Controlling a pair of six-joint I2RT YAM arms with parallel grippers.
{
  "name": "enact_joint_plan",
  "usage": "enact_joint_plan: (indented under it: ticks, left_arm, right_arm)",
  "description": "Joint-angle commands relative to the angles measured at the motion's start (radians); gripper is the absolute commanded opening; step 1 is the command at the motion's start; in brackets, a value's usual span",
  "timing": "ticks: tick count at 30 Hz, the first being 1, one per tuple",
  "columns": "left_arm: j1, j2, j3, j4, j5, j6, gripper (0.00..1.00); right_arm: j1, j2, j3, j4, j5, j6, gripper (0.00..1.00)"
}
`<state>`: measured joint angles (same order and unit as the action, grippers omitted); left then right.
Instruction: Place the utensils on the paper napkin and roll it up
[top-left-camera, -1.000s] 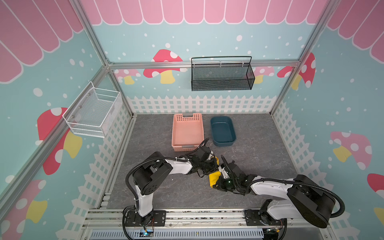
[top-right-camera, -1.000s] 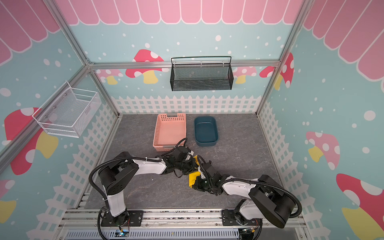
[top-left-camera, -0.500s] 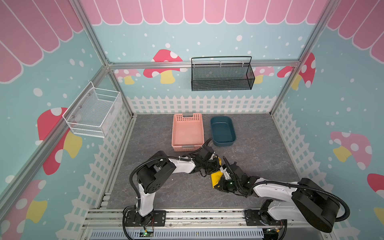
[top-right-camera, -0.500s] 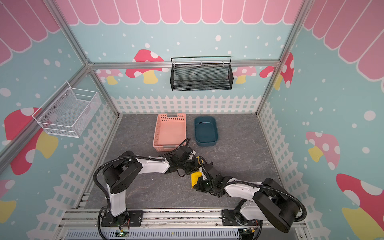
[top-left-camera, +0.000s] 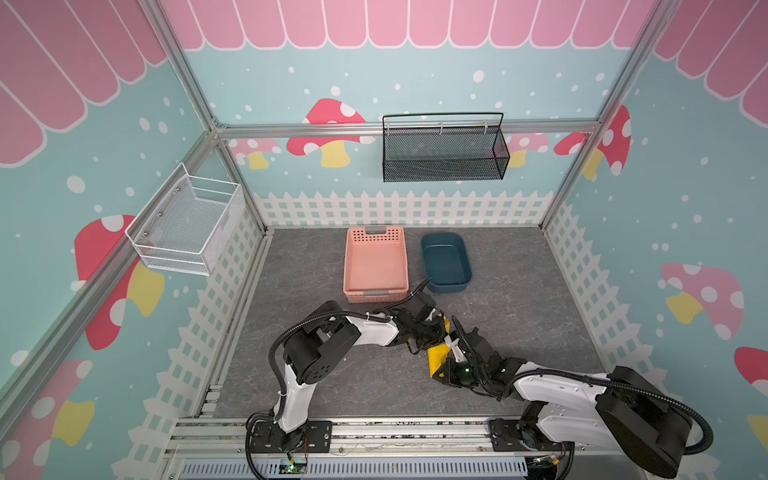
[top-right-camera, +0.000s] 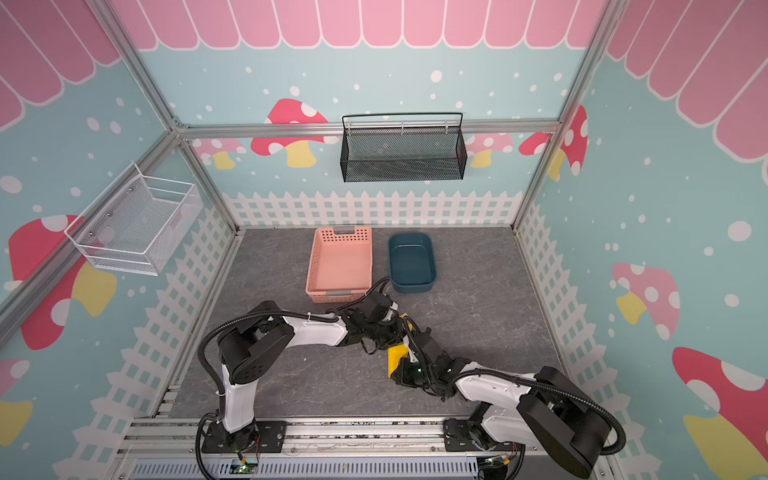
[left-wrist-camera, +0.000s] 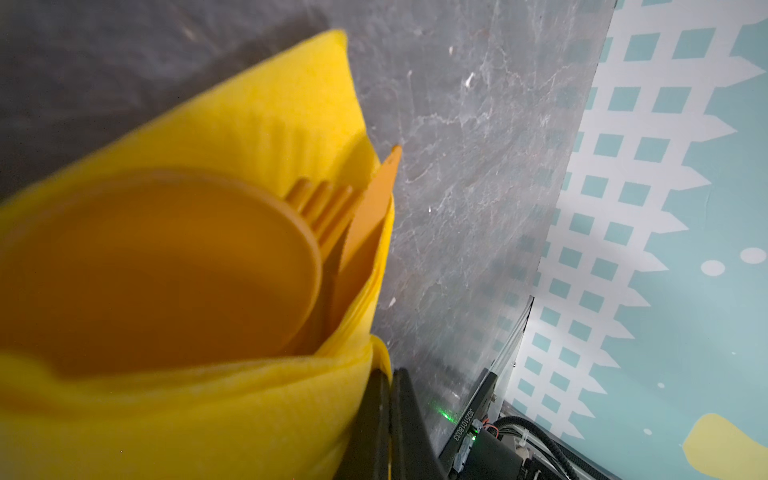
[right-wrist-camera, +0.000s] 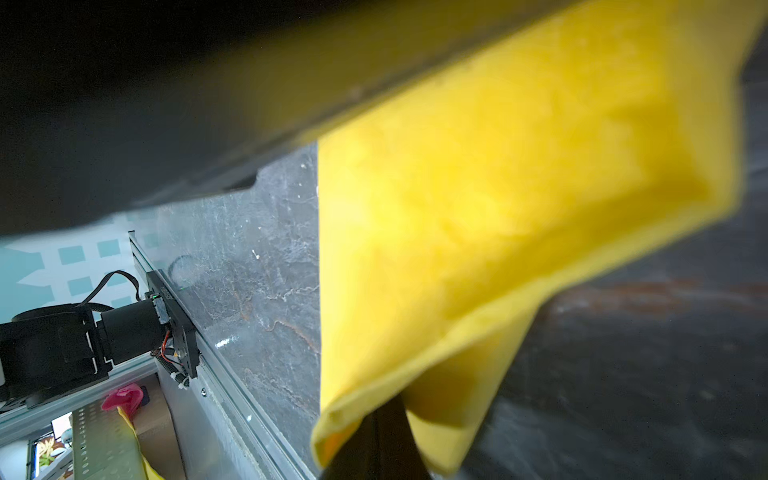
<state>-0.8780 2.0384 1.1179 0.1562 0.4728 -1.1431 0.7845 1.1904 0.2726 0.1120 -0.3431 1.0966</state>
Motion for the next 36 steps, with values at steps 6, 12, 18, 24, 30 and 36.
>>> enact_joint_plan:
  ticks: [6,12,18,24,30,36]
  left_arm:
    - [-0.033,0.070,0.032,0.123,0.085,-0.042,0.00]
    - [-0.017,0.061,-0.009,0.043,0.030,-0.010,0.00]
    - [0.015,0.024,-0.061,-0.001,-0.014,0.023,0.00]
    - [0.040,-0.002,-0.106,0.000,-0.029,0.027,0.00]
    - [0.054,-0.020,-0.121,0.003,-0.038,0.031,0.00]
    - [0.058,-0.011,-0.120,0.011,-0.030,0.026,0.00]
  right_arm:
    - [0.002,-0.007,-0.030,-0.074,0.006,0.002,0.00]
    - [0.002,-0.049,-0.017,-0.102,0.010,0.007,0.02]
    - [-0.014,-0.165,0.011,-0.184,0.012,0.015,0.12]
    - [-0.083,-0.275,0.002,-0.229,-0.029,0.055,0.26]
    - [-0.121,-0.271,-0.022,-0.097,-0.139,0.125,0.36]
    - [-0.126,-0.193,-0.069,0.121,-0.194,0.218,0.37]
